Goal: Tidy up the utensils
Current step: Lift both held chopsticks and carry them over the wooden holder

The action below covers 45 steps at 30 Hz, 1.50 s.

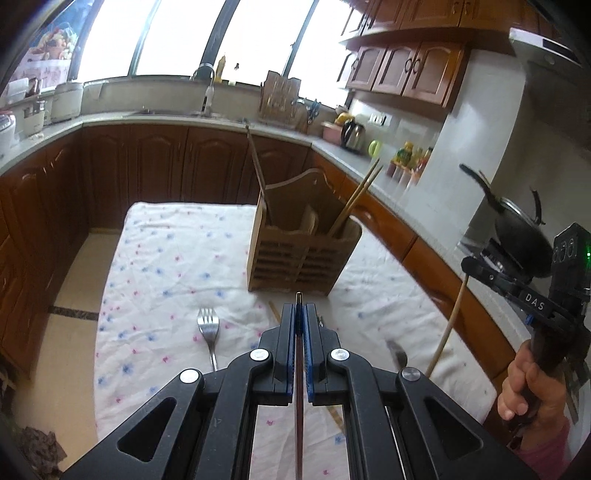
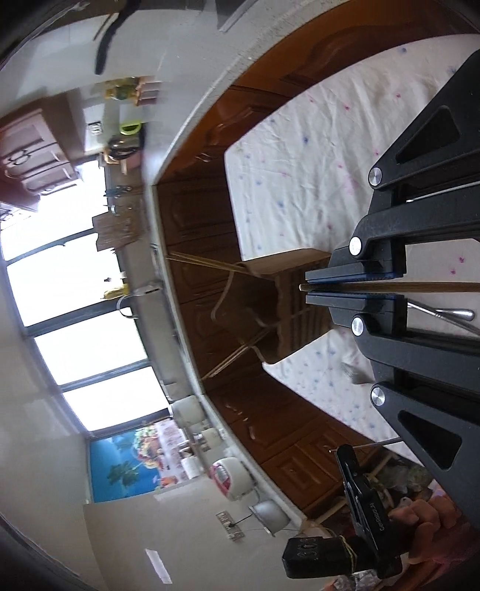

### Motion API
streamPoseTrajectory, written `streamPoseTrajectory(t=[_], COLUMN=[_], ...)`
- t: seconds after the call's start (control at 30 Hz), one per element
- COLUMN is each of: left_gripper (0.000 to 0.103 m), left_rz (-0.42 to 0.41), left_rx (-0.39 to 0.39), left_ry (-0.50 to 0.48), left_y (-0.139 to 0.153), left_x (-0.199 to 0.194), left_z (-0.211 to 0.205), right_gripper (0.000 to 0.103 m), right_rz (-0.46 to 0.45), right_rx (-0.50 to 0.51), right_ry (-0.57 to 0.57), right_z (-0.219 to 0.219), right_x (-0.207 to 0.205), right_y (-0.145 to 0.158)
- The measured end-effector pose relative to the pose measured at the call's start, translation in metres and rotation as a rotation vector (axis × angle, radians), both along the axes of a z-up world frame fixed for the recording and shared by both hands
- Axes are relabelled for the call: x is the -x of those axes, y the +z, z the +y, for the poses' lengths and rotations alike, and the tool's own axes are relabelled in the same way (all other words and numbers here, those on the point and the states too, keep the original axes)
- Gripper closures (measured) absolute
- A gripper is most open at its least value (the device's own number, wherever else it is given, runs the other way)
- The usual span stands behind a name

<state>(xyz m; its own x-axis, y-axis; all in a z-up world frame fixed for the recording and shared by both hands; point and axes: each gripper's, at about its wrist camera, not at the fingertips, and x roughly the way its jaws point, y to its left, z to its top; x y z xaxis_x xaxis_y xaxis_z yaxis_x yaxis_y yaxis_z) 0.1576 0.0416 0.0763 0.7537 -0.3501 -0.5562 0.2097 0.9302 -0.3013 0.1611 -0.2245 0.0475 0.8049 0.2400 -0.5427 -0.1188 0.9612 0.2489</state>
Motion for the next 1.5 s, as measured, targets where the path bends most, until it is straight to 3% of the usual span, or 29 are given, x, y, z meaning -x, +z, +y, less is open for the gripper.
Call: streamPoseTrajectory(t=[0.67,1.17,1.5], left_gripper=[0.101,0.101,0.101], left_rz=[-0.129,-0.288,-0.396], left_rx=[0.013,0.063,0.082], left_ry=[0.027,0.076,0.11], left_y=[0.034,0.054,0.053], left_x=[0.009,-0.03,-0.077], left_z=[0.008,0.019,0.02], right_gripper=[0.099,0.099,0.099], right_rz=[-0.127,-0.298,-0.376], right_rx=[-0.031,-0.069,-0.092], right_ry=[-0.029,-0.072,-0.122], right_z=[-0.006,-0.006,-0.009], right_x=[-0.006,-0.04,-0.089], right_y=[0.02,0.058,0.082])
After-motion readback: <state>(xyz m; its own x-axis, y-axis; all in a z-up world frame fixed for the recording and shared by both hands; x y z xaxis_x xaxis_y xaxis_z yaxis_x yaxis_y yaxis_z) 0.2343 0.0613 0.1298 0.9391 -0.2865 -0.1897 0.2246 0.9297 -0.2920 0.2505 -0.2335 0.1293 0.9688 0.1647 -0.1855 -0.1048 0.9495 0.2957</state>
